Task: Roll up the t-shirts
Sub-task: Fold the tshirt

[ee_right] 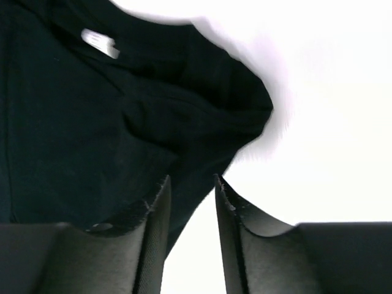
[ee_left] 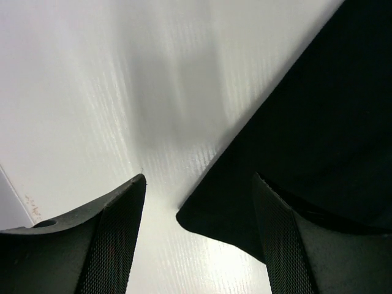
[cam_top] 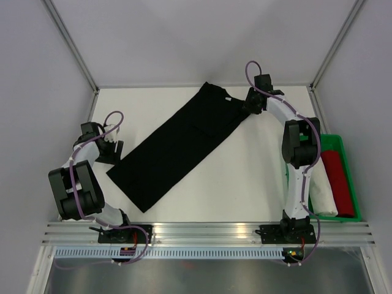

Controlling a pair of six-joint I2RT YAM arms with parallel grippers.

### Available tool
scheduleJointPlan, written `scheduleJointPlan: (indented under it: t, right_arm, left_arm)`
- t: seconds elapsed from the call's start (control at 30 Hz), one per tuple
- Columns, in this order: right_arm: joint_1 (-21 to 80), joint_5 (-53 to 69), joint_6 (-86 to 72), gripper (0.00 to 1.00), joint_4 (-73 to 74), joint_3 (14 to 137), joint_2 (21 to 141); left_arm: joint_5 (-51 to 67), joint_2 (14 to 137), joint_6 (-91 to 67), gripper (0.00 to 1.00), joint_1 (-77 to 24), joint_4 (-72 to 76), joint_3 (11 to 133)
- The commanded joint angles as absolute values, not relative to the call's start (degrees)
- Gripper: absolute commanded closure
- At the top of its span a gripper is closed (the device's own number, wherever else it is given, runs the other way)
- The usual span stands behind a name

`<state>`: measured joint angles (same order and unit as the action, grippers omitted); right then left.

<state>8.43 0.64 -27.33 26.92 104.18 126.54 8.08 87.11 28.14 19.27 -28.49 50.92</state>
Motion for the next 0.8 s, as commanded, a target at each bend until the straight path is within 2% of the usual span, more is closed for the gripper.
scheduleJointPlan:
  t: [0.0,0.2,0.3,0.33,0.4,0.43,0.5,0.57,0.7,0.77]
  right_arm:
    - [5.72,4.81,-32.50,0.57,23.21,99.76,127.44]
    - [4.22,12.55,-34.54,0.55,18.90,102.74,133.58]
    - [4.22,16.17,-33.75,0.63,20.03,106.87,137.45]
    - [4.22,16.17,-33.75,0.70,20.47,108.27,138.85]
    - [4.13,16.43,-34.10,0.79,20.57,109.68,140.18]
    - [4.04,16.87,-34.28,0.86,20.91,111.86,141.75]
    - [4.13,17.22,-34.80,0.92,21.53,114.86,143.60]
    - [4.13,17.84,-35.76,0.93,22.24,120.04,146.50]
    - [3.87,17.32,-37.87,0.92,23.11,127.78,150.72]
    - [3.43,16.79,-38.67,0.87,23.12,129.90,151.00]
  left_arm:
    - [5.28,87.63,28.56,0.25,19.60,-25.23,50.63]
    - [7.63,89.82,30.14,0.27,20.04,-22.51,49.93]
    - [12.37,90.53,32.24,0.30,19.86,-20.39,46.77]
    - [13.35,90.44,32.60,0.32,19.95,-20.30,46.06]
    - [15.81,90.18,34.27,0.41,19.86,-20.39,43.86]
    - [16.43,90.09,34.97,0.45,19.95,-20.39,42.55]
    - [18.89,89.74,37.95,0.52,19.69,-21.61,41.40]
    - [20.73,89.30,40.33,0.60,19.34,-23.11,40.35]
    - [24.78,85.70,50.15,0.62,17.67,-28.56,37.28]
    - [23.13,82.36,52.02,0.62,15.21,-28.83,34.37]
